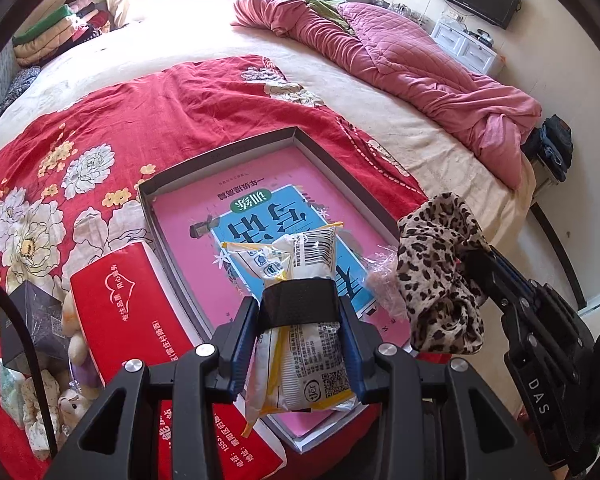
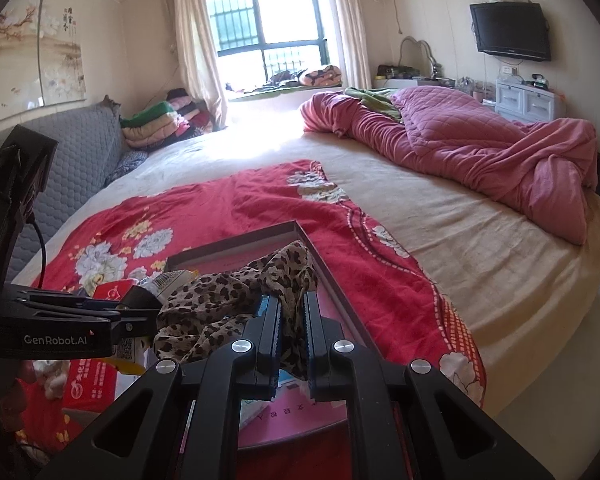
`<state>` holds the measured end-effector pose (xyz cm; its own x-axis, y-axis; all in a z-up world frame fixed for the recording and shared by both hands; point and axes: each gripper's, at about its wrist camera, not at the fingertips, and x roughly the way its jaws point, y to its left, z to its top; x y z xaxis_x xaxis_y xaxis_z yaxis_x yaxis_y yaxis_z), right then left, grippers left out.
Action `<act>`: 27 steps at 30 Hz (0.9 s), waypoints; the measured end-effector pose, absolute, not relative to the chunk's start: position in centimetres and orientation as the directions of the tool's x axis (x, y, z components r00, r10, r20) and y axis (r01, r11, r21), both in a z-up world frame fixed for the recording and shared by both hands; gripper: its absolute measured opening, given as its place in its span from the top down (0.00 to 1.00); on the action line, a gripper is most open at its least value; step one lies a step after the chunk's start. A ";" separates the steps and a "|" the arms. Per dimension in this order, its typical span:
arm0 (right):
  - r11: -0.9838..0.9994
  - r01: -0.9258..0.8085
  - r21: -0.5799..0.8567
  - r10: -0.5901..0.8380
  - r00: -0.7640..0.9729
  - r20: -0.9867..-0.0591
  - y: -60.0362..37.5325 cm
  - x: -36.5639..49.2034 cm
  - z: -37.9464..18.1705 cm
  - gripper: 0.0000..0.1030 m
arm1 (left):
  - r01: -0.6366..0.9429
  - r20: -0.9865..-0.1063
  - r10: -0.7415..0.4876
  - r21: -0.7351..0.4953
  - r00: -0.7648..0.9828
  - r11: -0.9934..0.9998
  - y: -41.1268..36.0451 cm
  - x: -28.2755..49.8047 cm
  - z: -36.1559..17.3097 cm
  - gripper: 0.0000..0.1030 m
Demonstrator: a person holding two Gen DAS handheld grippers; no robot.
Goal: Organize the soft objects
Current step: 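Carry the snack bag with left tool while right carries the leopard fabric over the tray, then open right tool to drop the leopard fabric in the tray while left lowers the snack bag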
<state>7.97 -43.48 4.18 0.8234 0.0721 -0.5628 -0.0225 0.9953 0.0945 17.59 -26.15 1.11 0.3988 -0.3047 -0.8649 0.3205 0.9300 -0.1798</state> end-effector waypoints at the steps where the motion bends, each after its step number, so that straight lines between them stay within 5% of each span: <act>1: 0.995 -0.023 0.093 0.073 0.819 -0.569 -43.5 8.1 4.0 0.91 | 0.322 -0.868 -0.301 -0.176 0.395 0.930 -26.3 17.7 0.9 0.62; 27: 0.996 -0.076 0.037 0.080 0.702 -0.708 -42.2 10.0 -1.2 0.89 | 0.329 -0.906 -0.259 -0.145 0.334 0.933 -27.6 18.7 -2.6 0.62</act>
